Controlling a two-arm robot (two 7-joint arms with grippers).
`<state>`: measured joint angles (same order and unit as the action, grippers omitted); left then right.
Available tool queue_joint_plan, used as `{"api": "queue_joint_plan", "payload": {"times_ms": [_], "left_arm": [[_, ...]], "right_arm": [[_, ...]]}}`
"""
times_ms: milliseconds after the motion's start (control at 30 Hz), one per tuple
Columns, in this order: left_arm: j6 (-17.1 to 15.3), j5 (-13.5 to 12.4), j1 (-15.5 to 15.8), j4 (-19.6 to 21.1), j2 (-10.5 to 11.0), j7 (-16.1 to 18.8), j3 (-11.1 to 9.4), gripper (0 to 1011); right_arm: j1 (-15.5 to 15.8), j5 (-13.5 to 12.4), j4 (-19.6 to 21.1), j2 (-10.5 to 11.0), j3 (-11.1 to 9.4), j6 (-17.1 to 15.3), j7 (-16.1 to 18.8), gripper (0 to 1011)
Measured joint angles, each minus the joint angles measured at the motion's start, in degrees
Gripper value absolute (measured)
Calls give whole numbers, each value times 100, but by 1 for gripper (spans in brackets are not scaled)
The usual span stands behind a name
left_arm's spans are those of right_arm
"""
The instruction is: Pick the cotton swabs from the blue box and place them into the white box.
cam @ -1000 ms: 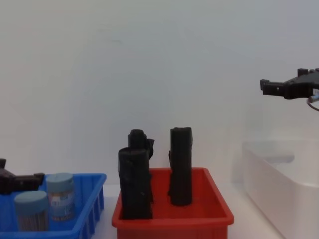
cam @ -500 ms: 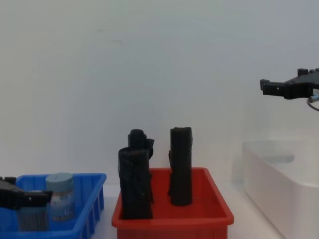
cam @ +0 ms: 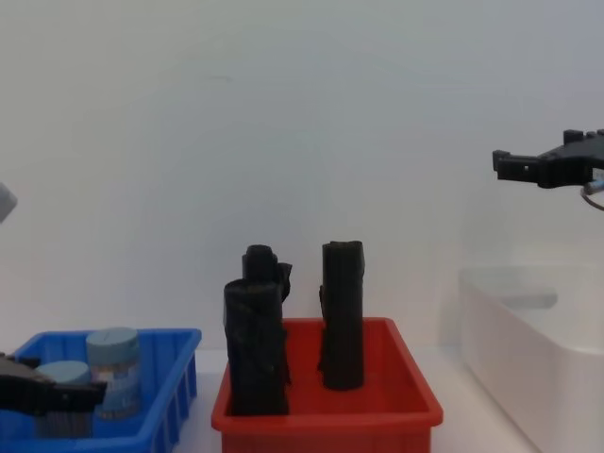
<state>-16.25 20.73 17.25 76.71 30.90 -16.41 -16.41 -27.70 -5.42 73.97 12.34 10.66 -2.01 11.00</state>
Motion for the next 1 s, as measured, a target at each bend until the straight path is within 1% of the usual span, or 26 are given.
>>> {"api": "queue_joint_plan", "payload": {"times_ms": [133,200,267,300,333,400,500,533,567,667,1000], "left_arm": [[-63,-45,48,-68,-28,-20,-13,1000],[-79,-58,61,-86,-35,-26,-16,970],[-101,-73,77,-109,-44,-33,-20,929],[-108,-77,81,-115,-47,-35,-22,887],[-120,-86,90,-129,-53,-40,-25,887],[-134,-95,99,-144,-59,-46,-28,837],[-149,-107,111,-161,-66,-50,-31,728],[-149,-107,111,-161,-66,-50,-31,728],[-154,-111,116,-169,-70,-52,-32,690],[-162,-118,125,-180,-75,-56,-33,674],[-150,-128,132,-185,-82,-62,-36,674]], "right_arm": [[0,0,0,0,0,0,0,1001],[0,0,0,0,0,0,0,1001],[0,0,0,0,0,0,0,1001],[0,0,0,0,0,0,0,1001],[0,0,0,0,0,0,0,1001],[0,0,0,0,0,0,0,1001],[0,0,0,0,0,0,0,1001],[0,0,0,0,0,0,0,1001],[0,0,0,0,0,0,0,1001],[0,0,0,0,0,0,0,1001],[0,0,0,0,0,0,0,1001]]}}
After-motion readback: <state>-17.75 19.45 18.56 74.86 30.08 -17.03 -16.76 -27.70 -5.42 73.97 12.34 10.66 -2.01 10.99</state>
